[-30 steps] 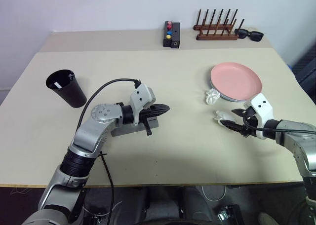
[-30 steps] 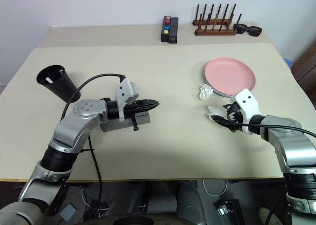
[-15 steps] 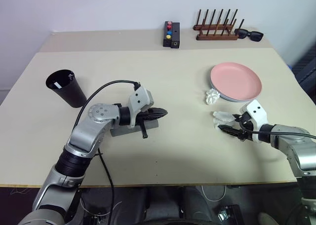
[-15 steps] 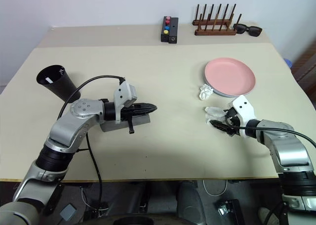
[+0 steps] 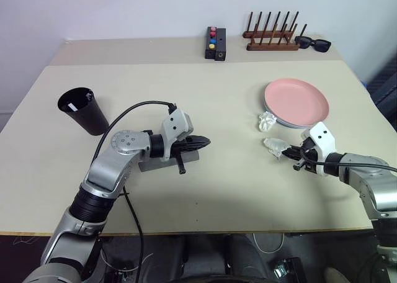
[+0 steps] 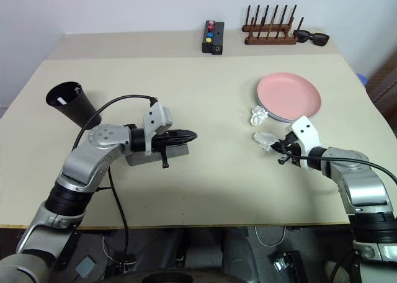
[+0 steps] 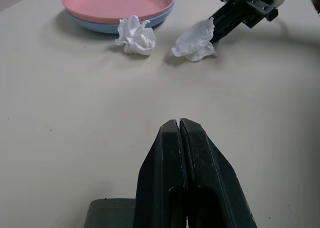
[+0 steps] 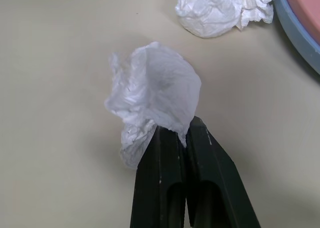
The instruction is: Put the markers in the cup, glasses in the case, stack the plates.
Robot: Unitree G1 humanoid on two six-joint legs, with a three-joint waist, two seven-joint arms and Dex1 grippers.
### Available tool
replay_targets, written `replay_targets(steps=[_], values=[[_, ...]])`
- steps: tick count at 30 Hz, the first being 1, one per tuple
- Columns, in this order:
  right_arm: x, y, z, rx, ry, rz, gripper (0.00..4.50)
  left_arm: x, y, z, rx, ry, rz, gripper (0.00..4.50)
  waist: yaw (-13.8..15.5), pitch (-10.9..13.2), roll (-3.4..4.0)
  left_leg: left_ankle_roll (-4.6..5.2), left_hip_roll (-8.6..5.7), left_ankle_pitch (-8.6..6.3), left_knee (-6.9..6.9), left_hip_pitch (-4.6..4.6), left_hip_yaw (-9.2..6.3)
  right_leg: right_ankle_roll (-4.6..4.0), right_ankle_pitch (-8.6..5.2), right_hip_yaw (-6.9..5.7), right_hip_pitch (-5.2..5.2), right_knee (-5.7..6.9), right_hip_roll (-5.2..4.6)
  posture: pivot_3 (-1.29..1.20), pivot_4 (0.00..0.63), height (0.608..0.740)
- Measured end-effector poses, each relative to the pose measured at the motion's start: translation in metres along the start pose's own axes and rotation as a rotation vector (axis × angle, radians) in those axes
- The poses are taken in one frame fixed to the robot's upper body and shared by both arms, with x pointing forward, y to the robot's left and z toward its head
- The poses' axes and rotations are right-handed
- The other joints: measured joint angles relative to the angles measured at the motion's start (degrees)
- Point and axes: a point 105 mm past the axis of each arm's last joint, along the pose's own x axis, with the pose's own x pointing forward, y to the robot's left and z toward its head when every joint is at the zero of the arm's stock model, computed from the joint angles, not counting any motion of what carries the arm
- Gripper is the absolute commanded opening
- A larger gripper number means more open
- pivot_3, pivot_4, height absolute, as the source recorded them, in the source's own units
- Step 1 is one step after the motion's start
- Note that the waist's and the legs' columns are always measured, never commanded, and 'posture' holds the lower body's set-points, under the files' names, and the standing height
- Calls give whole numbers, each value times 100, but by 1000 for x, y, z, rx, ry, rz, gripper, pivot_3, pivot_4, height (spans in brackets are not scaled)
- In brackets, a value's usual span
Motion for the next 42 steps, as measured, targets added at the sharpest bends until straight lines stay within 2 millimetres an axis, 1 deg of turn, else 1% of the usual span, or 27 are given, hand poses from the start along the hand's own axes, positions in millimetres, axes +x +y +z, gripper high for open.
replay_targets(steps=[3,5,8,11,13,16,18,20,22,25,26,28,29,33,35,38,40,42], values=[[1,-8,25,-41,-65,-17,61,1,0,0,-1,-4,1,0,-19,0,0,0,1,0,0,1,1,0,0,0,-1,0,1,0,150,740],[1,-17,43,-64,-113,-40,61,2,-1,1,-2,-8,0,0,-16,0,1,0,1,0,-2,1,1,0,0,0,-1,0,1,0,150,740],[3,-36,68,-83,-177,-92,61,2,-1,1,-3,-11,4,0,-16,0,0,0,0,0,-2,0,2,0,0,0,-1,-4,0,0,150,740],[7,-56,86,-102,-220,-149,61,3,0,2,-2,-13,14,0,-13,1,0,0,-1,0,-3,0,2,0,0,-1,0,-6,0,0,150,740],[14,-69,89,-105,-220,-186,61,3,1,2,-2,-14,22,0,-20,1,-1,0,0,0,-3,0,2,-1,0,-2,1,-9,0,0,150,740],[26,-84,79,-93,-180,-221,61,3,2,4,3,-18,30,0,-20,1,-1,0,-1,0,-7,-1,3,0,0,-2,-2,-10,0,0,150,740],[34,-88,70,-83,-155,-220,61,3,2,5,9,-20,37,0,-38,1,-1,-1,-1,0,-10,-2,3,0,1,-2,-2,-13,0,0,150,740],[38,-91,63,-83,-129,-218,555,3,1,6,14,-23,40,0,-47,1,0,-1,0,0,-11,-2,3,0,1,-2,-3,-14,0,0,150,740],[40,-94,57,-88,-106,-223,1234,2,2,7,18,-21,45,0,-64,1,0,-1,0,0,-12,-2,3,-1,1,-2,-3,-14,0,0,150,740],[40,-98,52,-91,-91,-232,2815,0,2,7,24,-17,57,0,-114,1,0,-1,-1,0,-12,-2,3,-1,1,-2,-2,-14,0,0,150,740],[40,-99,53,-94,-93,-233,3257,0,2,7,22,-13,60,0,-133,1,0,-1,0,0,-12,-2,2,0,1,-2,-2,-14,0,0,150,740],[40,-99,54,-98,-93,-232,4335,0,0,6,20,-12,61,0,-154,1,0,-1,0,0,-14,-2,3,0,1,-1,-3,-15,0,0,150,740],[40,-99,54,-100,-94,-231,4429,0,0,6,18,-11,60,0,-163,1,1,-1,0,0,-15,-2,3,-1,1,-1,-4,-15,1,0,150,740],[38,-99,57,-100,-102,-222,4429,-1,0,4,12,-10,60,0,-162,1,1,-1,0,0,-15,-2,3,-1,1,-1,-4,-15,1,0,150,740],[34,-97,66,-108,-127,-210,4429,0,-1,4,11,-10,59,0,-156,1,2,-1,0,0,-15,-2,2,0,1,-1,-4,-15,0,0,150,740],[23,-94,80,-119,-175,-200,4429,0,0,4,10,-10,59,0,-128,1,2,-1,0,0,-13,-3,1,0,1,-1,-3,-16,0,0,150,740],[17,-88,85,-102,-202,-183,4429,0,0,4,8,-10,58,0,-124,1,2,-1,0,0,-12,-3,0,0,1,-2,-1,-17,-1,0,150,740],[14,-76,86,-78,-219,-139,4429,1,0,3,5,-10,57,0,-125,1,2,-1,0,0,-13,-4,-2,0,1,-2,-2,-17,-2,0,150,740]])
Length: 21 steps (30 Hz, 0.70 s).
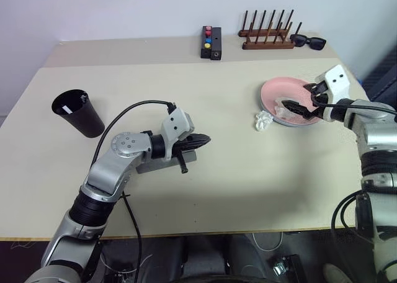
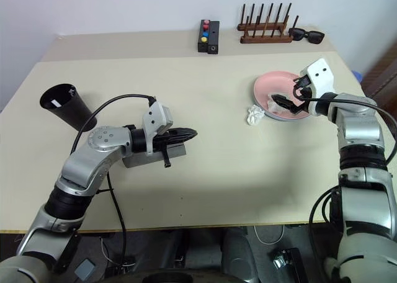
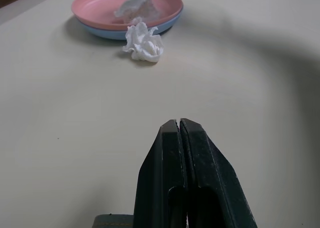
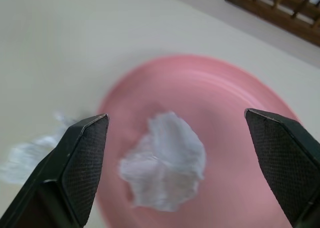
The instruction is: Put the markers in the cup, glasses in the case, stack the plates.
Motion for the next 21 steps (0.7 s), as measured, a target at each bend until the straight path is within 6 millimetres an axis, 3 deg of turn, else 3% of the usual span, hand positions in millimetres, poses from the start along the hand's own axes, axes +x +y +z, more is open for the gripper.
replay_targets(steps=[5,21], values=[[-8,34,-10,61,26,115,4429,0,1,-2,-8,2,0,0,-2,0,0,0,0,0,2,0,0,0,0,0,0,1,-1,0,150,740],[8,76,-27,131,47,192,4429,0,1,-3,-8,4,1,0,1,0,0,0,-1,0,3,0,0,0,0,0,0,1,-1,0,150,740]])
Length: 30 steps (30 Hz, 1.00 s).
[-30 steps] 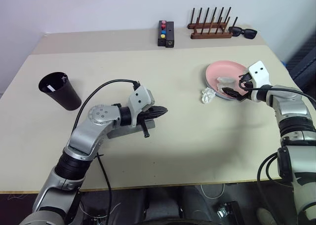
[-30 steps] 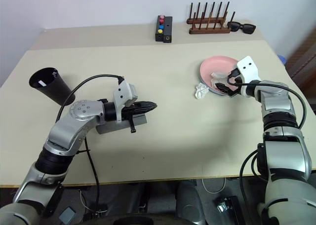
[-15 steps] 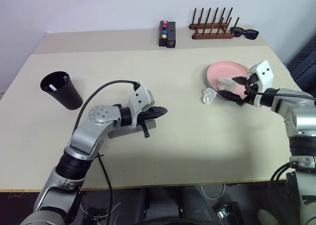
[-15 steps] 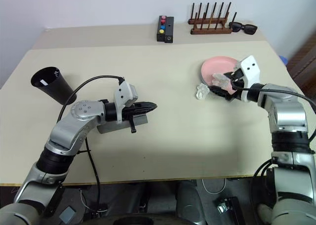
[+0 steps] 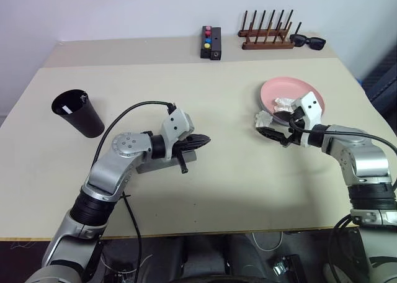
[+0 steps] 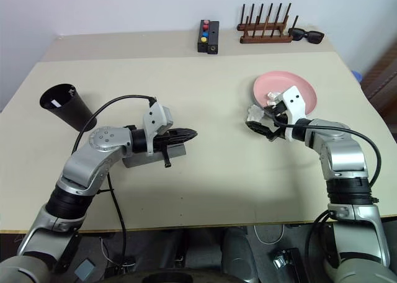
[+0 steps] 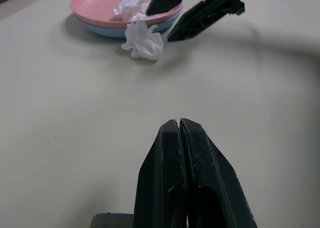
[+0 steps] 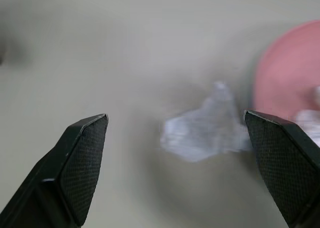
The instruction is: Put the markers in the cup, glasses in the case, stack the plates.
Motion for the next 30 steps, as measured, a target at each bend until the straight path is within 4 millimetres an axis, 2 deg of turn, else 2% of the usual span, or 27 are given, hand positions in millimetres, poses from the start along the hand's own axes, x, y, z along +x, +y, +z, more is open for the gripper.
replay_targets(steps=[8,18,21,28,30], values=[[13,7,-10,5,9,23,4429,0,0,0,0,1,4,0,-6,0,0,0,0,0,0,0,0,0,0,0,-1,0,1,0,150,740],[28,-9,-23,-21,27,-25,4429,-5,0,-1,10,13,23,0,-16,0,0,0,0,0,0,1,1,0,0,0,-2,1,1,0,150,740],[32,-15,-24,-26,25,-50,3649,-7,0,-2,7,22,29,0,-19,0,0,0,0,0,-1,1,1,0,0,0,-2,1,2,0,150,740],[32,-18,-26,-41,25,-64,118,-9,-1,-4,2,26,45,0,-18,0,0,0,1,0,-1,1,1,0,0,0,-2,1,2,0,150,740],[32,-18,-26,-43,24,-66,118,-9,-1,-4,2,26,45,0,-18,0,0,0,1,0,-1,1,1,0,0,0,-2,1,2,0,150,740]])
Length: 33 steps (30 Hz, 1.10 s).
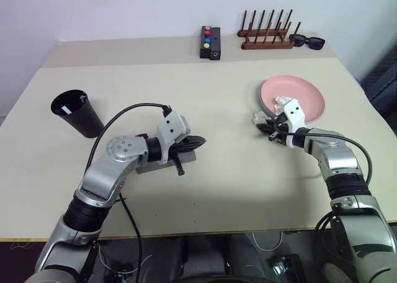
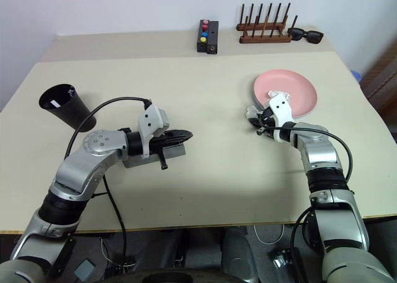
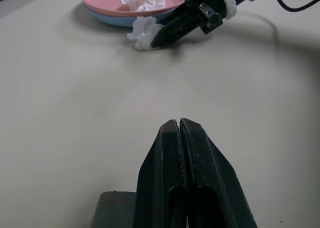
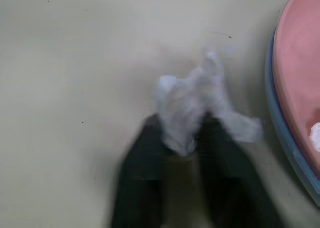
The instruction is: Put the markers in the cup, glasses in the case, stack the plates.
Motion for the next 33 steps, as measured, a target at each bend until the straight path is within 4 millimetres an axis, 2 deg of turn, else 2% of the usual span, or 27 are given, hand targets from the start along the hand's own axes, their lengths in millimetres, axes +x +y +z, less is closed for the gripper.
replay_targets(steps=[6,10,15,18,22,29,30,31,33], values=[[-5,5,8,-26,-25,11,118,0,0,0,0,-1,-1,0,6,0,0,0,0,0,0,0,0,0,0,0,0,0,-1,0,150,740],[-18,0,27,-30,-83,0,118,1,0,0,-1,-3,-2,0,10,0,1,0,-1,0,0,0,-1,0,0,0,1,0,-1,0,150,740],[-32,-31,70,-52,-180,-98,118,2,1,-1,-12,-4,-3,0,-11,0,1,0,0,0,-1,1,3,0,0,1,0,0,0,0,150,740],[-36,-54,83,-76,-198,-180,118,4,2,0,-11,-9,-3,0,-6,0,1,0,1,0,-4,1,2,0,0,0,0,-3,0,0,150,740],[-32,-73,71,-50,-161,-238,118,4,2,0,-14,-10,-2,0,2,1,0,0,-1,0,-4,0,3,0,0,0,1,-6,-1,0,150,740],[-26,-85,48,-35,-86,-268,118,5,3,0,-14,-11,3,0,-23,1,1,0,0,0,-6,0,4,0,0,1,0,-5,0,0,150,740],[-26,-85,47,-37,-81,-270,785,5,3,0,-14,-11,5,0,-23,1,1,0,0,0,-6,0,4,0,0,1,-1,-5,0,0,150,740],[-25,-86,46,-36,-77,-274,1057,5,3,0,-14,-11,7,0,-24,1,1,0,0,0,-5,0,4,0,0,1,0,-5,0,0,150,740],[-25,-88,45,-38,-66,-277,1984,5,3,0,-14,-12,10,0,-25,1,1,0,0,0,-5,0,4,0,0,1,0,-5,0,0,150,740]])
